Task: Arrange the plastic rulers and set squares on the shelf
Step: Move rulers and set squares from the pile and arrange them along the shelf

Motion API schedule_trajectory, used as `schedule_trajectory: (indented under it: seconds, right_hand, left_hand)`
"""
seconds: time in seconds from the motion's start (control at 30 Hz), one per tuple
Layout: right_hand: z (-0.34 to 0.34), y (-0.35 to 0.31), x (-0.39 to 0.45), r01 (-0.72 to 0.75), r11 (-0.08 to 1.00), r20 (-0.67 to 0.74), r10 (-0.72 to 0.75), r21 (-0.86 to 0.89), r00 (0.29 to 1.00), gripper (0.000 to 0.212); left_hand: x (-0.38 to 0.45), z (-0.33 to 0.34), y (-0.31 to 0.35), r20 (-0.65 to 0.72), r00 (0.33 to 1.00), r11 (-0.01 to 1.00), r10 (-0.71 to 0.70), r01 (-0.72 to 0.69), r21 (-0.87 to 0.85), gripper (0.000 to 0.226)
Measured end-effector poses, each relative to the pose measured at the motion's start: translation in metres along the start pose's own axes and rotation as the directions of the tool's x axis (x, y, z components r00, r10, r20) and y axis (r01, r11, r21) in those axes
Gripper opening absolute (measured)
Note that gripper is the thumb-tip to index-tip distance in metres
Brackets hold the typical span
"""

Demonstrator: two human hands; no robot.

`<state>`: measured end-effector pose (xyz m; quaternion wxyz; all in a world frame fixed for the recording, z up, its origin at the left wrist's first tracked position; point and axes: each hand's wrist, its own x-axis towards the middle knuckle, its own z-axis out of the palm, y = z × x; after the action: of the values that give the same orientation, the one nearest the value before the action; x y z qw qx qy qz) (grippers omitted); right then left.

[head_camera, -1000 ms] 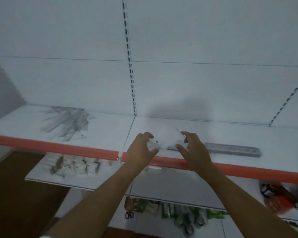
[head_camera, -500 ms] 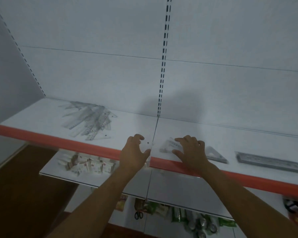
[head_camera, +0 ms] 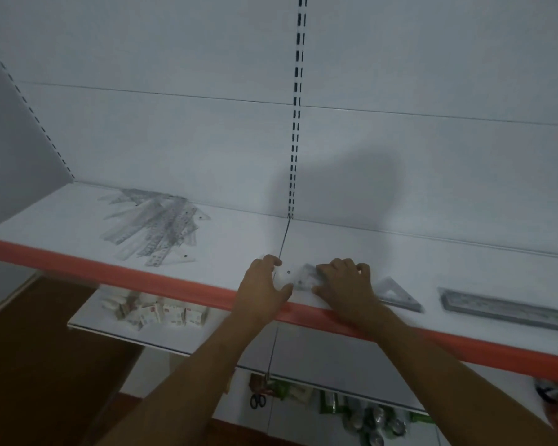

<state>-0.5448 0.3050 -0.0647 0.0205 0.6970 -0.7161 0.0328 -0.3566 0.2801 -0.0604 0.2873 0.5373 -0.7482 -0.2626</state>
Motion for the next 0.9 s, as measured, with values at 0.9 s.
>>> schedule_trajectory:
  seconds: [0.9]
  right_hand:
    - [-0.004,0.005,0.009,-0.043,0.964,0.099,0.018,0.261,0.995,0.054]
  left_hand:
    - [0.028,0.023,0.020,0.214,0.977,0.979,-0.016,-0.028,0.202,0.027]
